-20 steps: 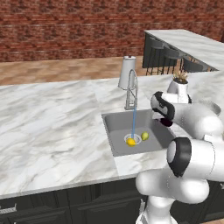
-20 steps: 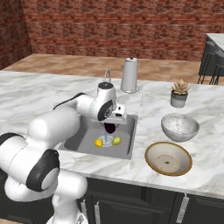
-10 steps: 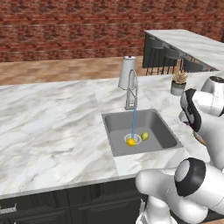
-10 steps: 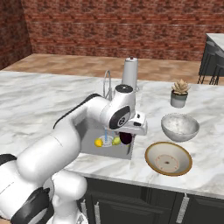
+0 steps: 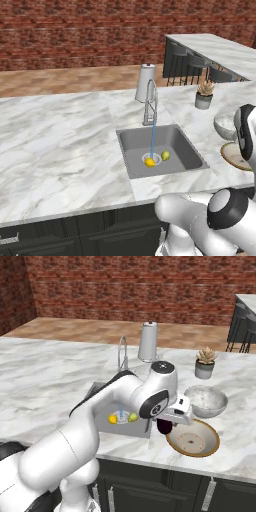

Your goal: Pick the lemons from the sink and place them in one bowl. Place the eggplant in the other bowl. Then turn off the sink faucet.

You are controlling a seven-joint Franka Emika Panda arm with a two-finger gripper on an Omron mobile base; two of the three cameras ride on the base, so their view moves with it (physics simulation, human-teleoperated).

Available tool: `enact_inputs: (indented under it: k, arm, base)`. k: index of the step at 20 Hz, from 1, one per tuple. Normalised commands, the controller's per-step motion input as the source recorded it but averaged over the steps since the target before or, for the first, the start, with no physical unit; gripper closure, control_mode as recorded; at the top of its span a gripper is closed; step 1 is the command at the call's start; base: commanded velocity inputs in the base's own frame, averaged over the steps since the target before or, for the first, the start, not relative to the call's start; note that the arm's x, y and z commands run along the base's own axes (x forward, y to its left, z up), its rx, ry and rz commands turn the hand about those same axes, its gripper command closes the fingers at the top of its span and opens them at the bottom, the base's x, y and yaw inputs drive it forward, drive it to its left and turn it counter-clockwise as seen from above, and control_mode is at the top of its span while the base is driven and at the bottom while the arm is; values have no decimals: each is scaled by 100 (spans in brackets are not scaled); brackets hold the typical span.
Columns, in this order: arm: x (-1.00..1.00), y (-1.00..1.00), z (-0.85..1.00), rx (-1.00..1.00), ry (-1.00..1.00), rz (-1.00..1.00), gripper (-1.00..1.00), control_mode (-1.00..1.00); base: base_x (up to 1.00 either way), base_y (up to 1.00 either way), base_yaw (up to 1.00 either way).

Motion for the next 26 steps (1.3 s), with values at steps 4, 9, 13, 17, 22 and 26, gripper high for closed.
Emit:
enact_inputs:
  k: [4, 9, 13, 17, 22, 26]
  arm:
    - [44, -60, -1, 0, 1, 0, 100, -100]
    - [51, -64, -23, 0, 0, 0, 100, -100]
    - [25, -57, -38, 4, 1, 3, 100, -100]
    - [4, -27, -42, 1, 0, 0, 100, -100]
    - [9, 0, -56, 0, 1, 0, 100, -100]
    - [3, 0, -55, 0, 0, 0, 100, -100]
  base:
    - [0, 0, 0]
    - [0, 0, 0]
    - [0, 0, 0]
    - [0, 0, 0]
    - [0, 0, 0]
    - [0, 0, 0]
